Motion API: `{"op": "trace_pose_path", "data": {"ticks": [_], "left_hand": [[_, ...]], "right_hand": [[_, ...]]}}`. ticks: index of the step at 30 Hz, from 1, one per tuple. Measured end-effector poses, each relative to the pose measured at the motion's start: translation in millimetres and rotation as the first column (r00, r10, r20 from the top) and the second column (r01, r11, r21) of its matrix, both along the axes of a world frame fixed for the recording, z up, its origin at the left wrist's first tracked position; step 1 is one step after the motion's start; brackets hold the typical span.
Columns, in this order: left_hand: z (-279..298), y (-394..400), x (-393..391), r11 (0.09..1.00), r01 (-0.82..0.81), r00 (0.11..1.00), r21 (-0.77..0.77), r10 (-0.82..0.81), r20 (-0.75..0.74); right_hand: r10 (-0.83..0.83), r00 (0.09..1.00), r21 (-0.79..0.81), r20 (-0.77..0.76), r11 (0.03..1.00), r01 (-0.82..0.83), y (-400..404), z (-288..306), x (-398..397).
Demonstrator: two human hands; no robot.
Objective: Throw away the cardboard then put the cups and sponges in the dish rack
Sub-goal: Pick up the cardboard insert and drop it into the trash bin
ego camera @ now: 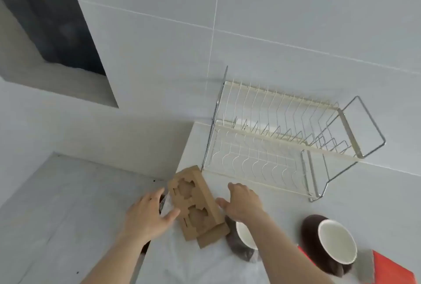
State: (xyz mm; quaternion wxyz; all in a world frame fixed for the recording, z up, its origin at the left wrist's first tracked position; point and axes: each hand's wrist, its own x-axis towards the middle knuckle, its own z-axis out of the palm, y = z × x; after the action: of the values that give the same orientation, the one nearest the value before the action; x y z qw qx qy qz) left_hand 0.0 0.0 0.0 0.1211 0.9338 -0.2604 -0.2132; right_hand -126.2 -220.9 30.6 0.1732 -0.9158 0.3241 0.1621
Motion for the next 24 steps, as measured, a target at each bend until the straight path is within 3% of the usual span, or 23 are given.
{"op": "trace_pose_path", "data": {"ticks": [6,12,20,24], "left_hand": [[-32,17,7,0.987,-0.153,0.979,0.043,0.158,-0.129],[-32,12,0,0.971,-0.166,0.952,0.175,0.204,-0.228],[-38,10,2,0.935,-0.345,0.830,-0.078,0.265,-0.492],[-39,6,-3,0.889,-0.438,0.759,-0.131,0.288,-0.583]], "right_hand": [[-0.031,0.996,0.050,-0.089,0.998,0.036,19,-27,24],[-0.107,0.986,0.079,-0.127,0.990,0.117,30,-45,37],[-0.203,0.979,0.199,-0.028,0.958,0.205,37,-51,38],[-0.214,0.977,0.226,-0.019,0.951,0.213,40,-52,35]]}}
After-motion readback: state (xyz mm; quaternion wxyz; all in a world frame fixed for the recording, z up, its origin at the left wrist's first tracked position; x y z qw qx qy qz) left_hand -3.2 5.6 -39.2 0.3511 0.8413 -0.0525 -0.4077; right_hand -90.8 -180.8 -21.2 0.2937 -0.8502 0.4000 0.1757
